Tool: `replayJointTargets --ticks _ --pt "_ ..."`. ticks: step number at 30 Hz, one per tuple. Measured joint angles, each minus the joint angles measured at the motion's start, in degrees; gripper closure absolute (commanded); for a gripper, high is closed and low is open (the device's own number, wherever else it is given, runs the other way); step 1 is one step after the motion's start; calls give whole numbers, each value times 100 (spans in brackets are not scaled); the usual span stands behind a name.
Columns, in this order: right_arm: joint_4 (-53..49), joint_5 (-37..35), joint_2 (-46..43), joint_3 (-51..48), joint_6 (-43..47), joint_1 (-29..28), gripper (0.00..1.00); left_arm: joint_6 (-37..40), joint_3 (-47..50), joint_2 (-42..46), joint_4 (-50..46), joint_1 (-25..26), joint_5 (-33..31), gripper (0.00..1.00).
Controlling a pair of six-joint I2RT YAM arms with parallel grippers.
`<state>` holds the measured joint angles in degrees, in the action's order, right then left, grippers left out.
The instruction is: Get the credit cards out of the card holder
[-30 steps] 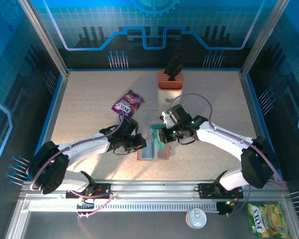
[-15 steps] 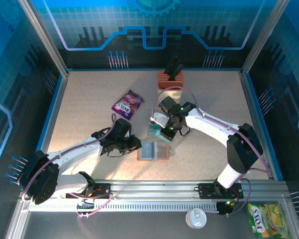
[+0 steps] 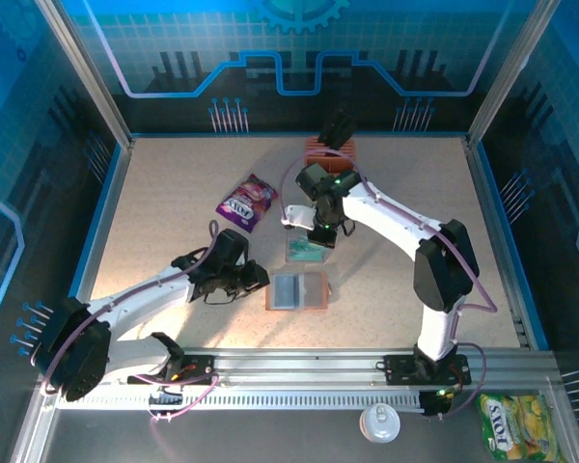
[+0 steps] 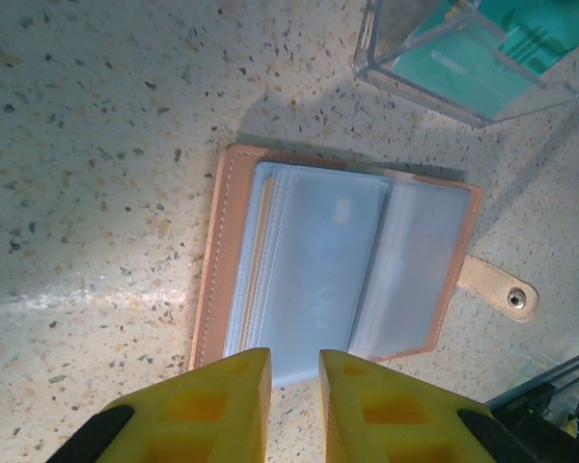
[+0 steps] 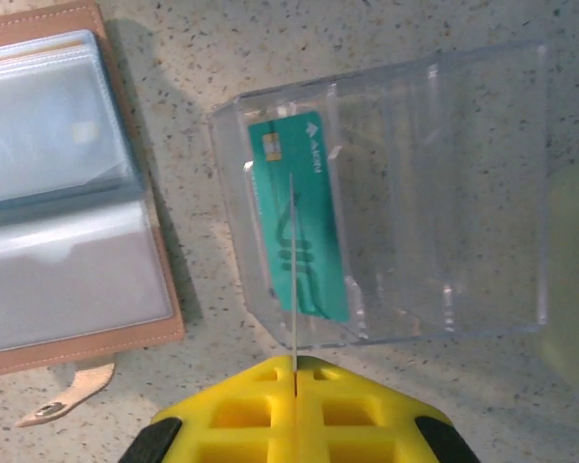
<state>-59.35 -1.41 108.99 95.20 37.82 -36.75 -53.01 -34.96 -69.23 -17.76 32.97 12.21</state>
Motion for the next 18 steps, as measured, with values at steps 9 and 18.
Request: replayJointTargets --ticks 9,18 --pt "-337 52 688 828 256 13 100 70 0 -26 7 -168 4 78" --pt "-446 232 962 916 317 13 100 70 0 -334 116 -214 26 78"
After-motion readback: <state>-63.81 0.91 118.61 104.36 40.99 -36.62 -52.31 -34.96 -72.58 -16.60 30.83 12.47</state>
